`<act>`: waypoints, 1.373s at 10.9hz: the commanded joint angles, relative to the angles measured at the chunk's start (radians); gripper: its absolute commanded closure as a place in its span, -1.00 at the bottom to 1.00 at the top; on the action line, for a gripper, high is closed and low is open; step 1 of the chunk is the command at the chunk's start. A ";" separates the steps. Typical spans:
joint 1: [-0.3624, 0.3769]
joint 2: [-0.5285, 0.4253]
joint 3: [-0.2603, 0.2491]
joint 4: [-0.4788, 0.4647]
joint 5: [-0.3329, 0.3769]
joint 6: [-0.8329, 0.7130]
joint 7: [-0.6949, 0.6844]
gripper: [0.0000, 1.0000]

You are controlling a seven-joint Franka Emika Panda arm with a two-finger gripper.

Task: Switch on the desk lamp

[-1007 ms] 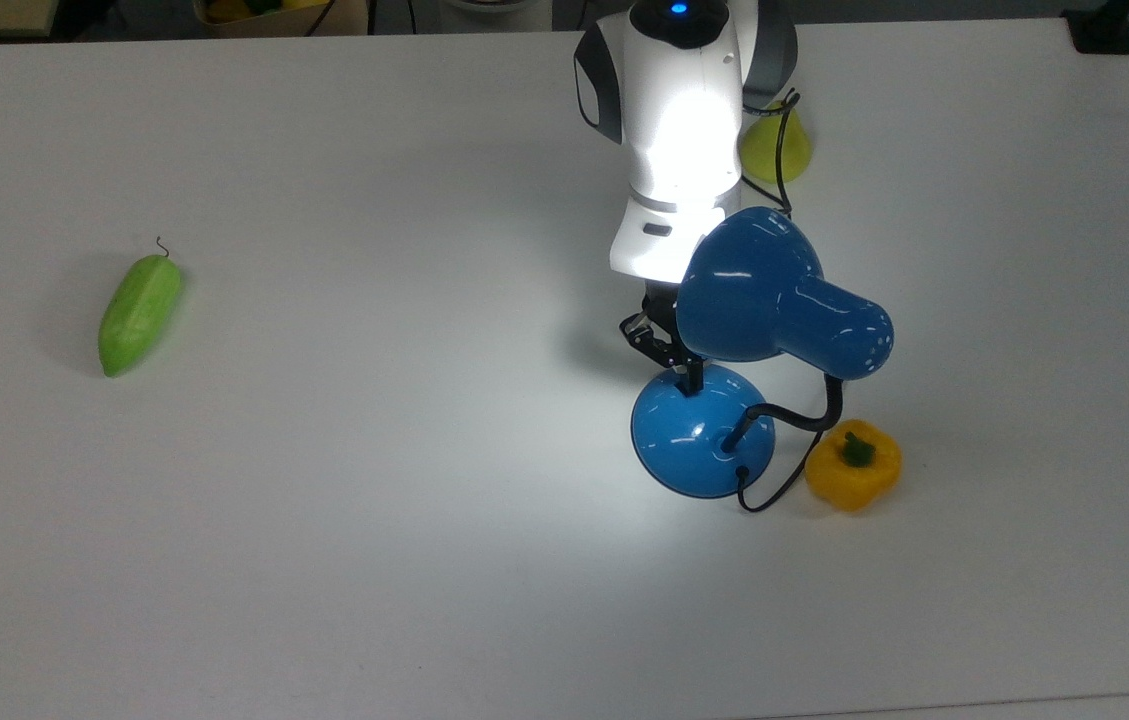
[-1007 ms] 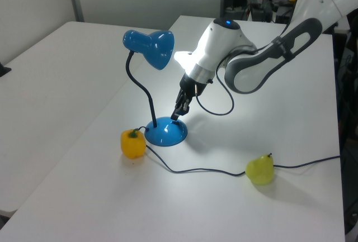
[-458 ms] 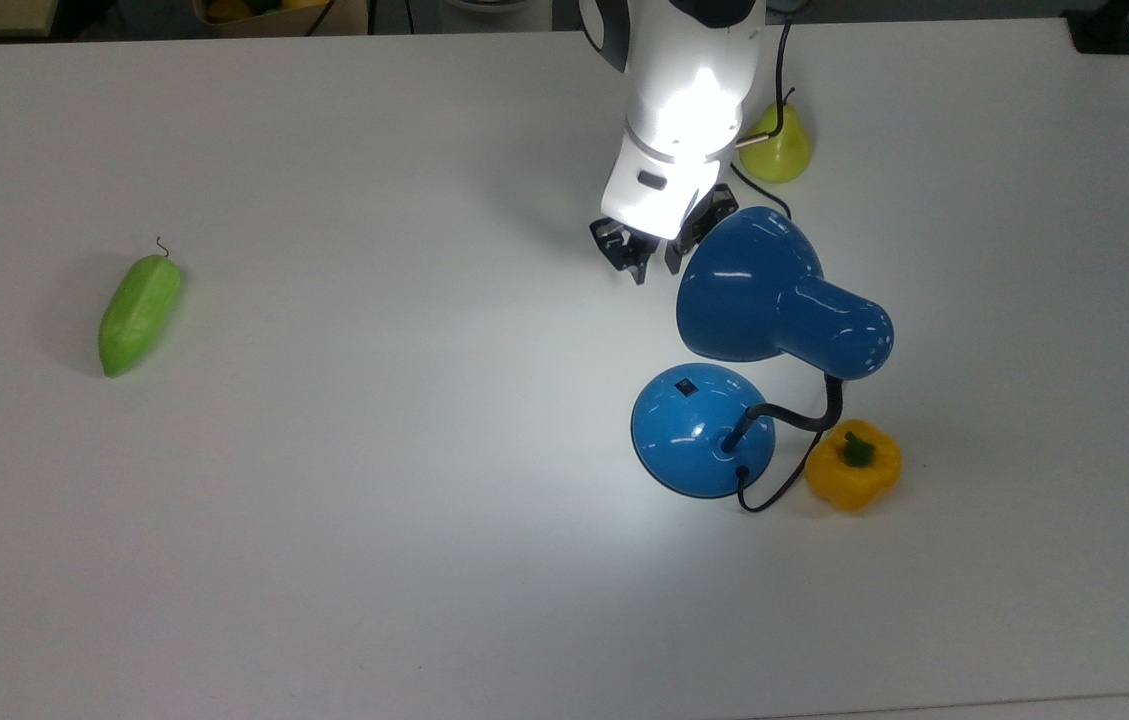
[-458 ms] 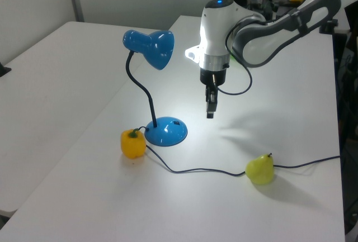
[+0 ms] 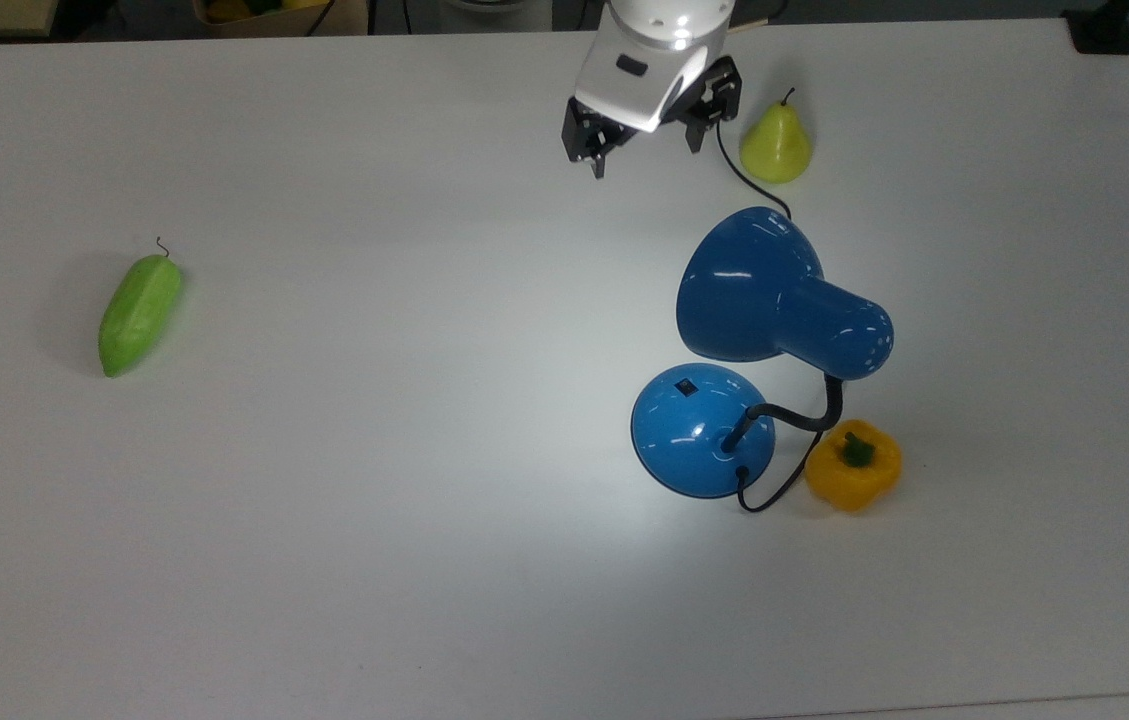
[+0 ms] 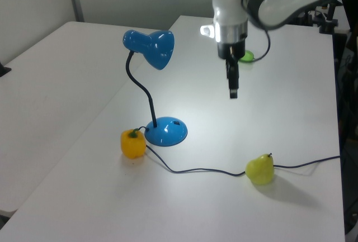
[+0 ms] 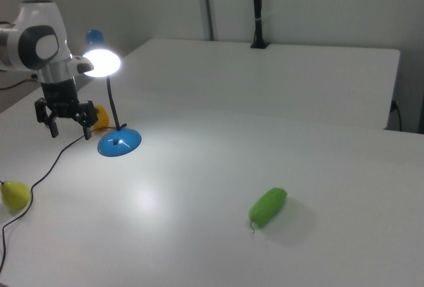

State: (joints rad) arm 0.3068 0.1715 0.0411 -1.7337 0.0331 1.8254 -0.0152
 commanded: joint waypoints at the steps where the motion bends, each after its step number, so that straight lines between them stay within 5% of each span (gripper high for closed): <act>1: -0.066 -0.151 0.008 -0.033 0.033 -0.132 0.012 -1.00; 5: -0.211 -0.219 0.017 0.050 0.125 -0.285 0.012 -1.00; 7: -0.251 -0.245 0.017 0.086 0.116 -0.371 0.018 -1.00; 9: -0.252 -0.247 0.005 0.088 0.102 -0.333 0.111 -1.00; 13: -0.209 -0.202 -0.073 0.071 0.053 -0.051 0.103 -1.00; 15: -0.210 -0.188 -0.075 0.071 0.054 -0.031 0.086 -1.00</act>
State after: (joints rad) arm 0.0696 -0.0297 -0.0125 -1.6559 0.1006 1.7598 0.0683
